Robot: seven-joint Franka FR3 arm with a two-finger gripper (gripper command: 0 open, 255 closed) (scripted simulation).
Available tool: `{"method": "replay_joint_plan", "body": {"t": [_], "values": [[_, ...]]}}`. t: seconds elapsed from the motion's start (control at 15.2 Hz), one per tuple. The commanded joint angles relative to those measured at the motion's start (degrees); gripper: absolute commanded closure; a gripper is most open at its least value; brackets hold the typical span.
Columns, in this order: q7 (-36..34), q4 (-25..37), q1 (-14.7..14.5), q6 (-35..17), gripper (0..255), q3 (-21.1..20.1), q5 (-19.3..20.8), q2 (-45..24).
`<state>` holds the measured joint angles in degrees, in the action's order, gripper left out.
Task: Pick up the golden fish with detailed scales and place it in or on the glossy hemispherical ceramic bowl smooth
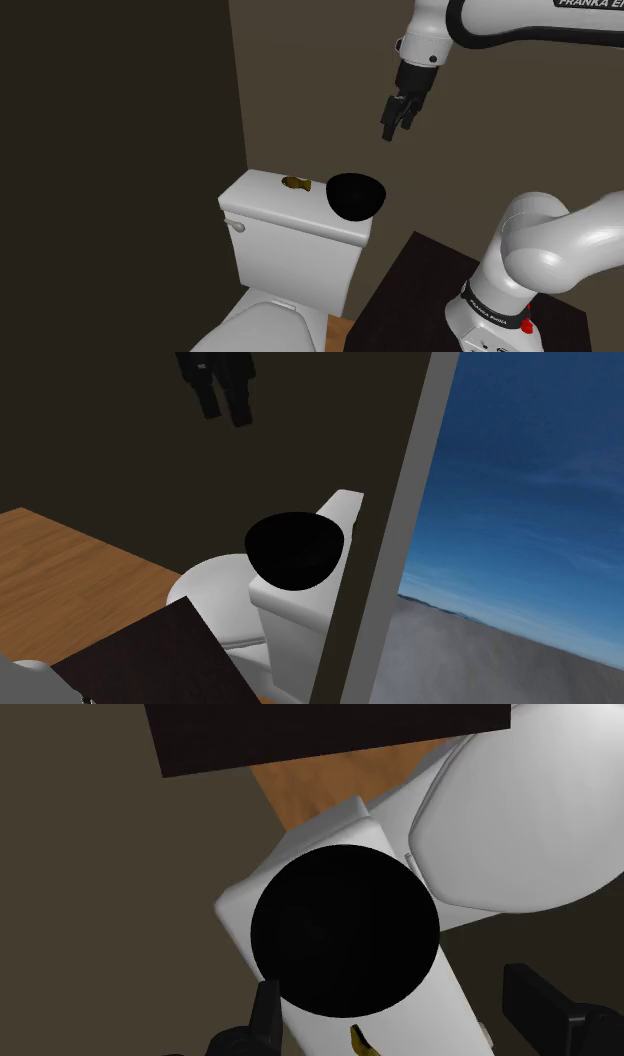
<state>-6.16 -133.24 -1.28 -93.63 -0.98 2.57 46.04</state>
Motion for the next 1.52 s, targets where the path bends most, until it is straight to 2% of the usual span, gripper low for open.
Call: {"method": "replay_joint_plan", "body": {"t": [0.0,0.46,0.92,1.19,1.45], "values": [[0.0,0.0,0.0,0.0,0,0.0,0.0,0.0],[9.84,-9.14,-1.8,-18.96,0,6.15,0.84,-4.31],[21.35,-12.5,-5.32,-37.98,0,13.08,-1.14,-14.96],[29.94,-11.65,-9.25,-47.8,0,17.83,-5.35,-23.2],[41.81,-8.69,-15.13,-55.73,0,23.38,-14.27,-32.42]]}}
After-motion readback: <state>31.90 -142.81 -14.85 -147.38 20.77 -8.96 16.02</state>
